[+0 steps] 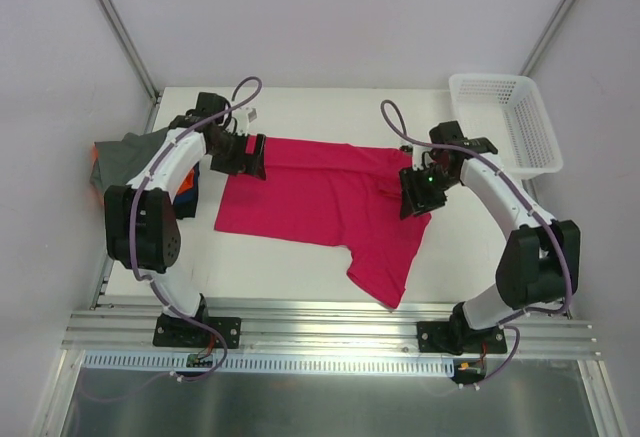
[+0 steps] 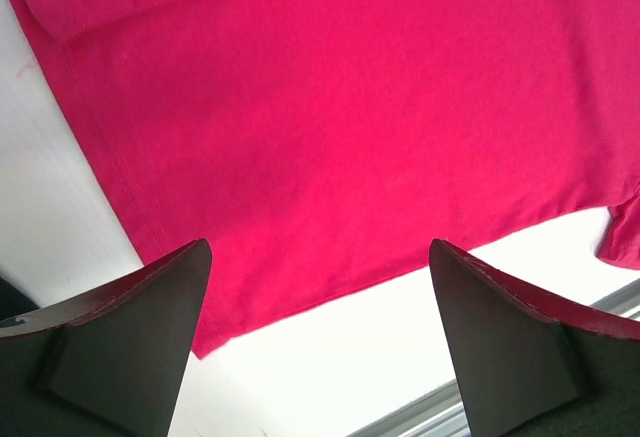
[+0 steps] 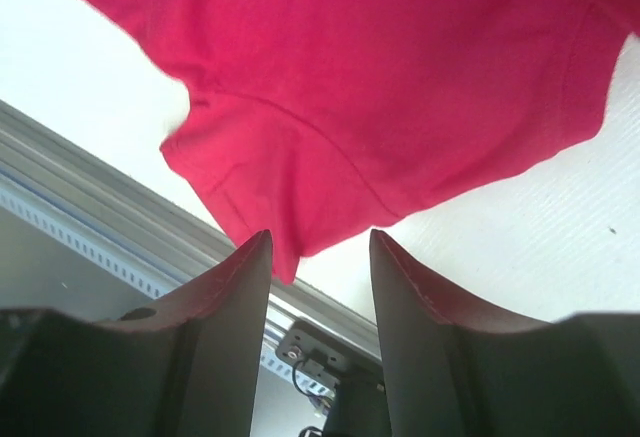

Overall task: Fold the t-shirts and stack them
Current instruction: Fold the flattened tshirt in 1/3 of the way

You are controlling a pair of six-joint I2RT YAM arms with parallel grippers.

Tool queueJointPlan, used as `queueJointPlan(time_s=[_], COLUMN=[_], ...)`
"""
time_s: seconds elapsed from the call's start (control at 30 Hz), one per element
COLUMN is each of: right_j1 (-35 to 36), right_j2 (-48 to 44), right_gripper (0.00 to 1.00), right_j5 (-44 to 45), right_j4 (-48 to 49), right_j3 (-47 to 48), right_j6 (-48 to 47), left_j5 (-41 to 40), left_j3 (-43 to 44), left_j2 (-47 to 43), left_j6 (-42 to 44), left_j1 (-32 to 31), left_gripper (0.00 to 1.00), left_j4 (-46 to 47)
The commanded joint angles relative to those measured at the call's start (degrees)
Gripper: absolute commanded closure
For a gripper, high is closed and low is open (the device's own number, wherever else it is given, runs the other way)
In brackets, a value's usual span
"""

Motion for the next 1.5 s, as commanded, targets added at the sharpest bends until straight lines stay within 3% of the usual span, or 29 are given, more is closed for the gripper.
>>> queueJointPlan(time_s=[0.0,0.27,0.5,0.77,1.47], right_j1=[-3.4,-4.2,-4.4,-4.7,-8.5], right_j2=[3.6,18.1,26.9,33.9,44.0], right_gripper=[0.52,0.52,0.51,0.5,0.48], right_j5=[-3.3,-8.9,-8.2,-4.9,-4.1], right_j4=[2.8,2.3,0.2,-0.7,-0.2], right_j3=[3.5,11.1,16.4,21.4,38.0], right_j6=[2.9,4.7,3.2,2.0,8.8], left_j5=[2.3,9.0,9.4,10.3,9.2], left_j3=[4.9,8.3,14.5,23.2,32.7], left_j2=[3.2,11.8,20.5,27.9,37.8], left_j6=[0.5,-2.5,-3.1,-3.9,-5.1], left_j1=[0.1,0.1,0.1,0.1,-0.1], left_gripper=[0.09,0.12,0.12,0.13,0.14], left_j4=[-1.6,-4.5,-6.0,-8.2,-8.6])
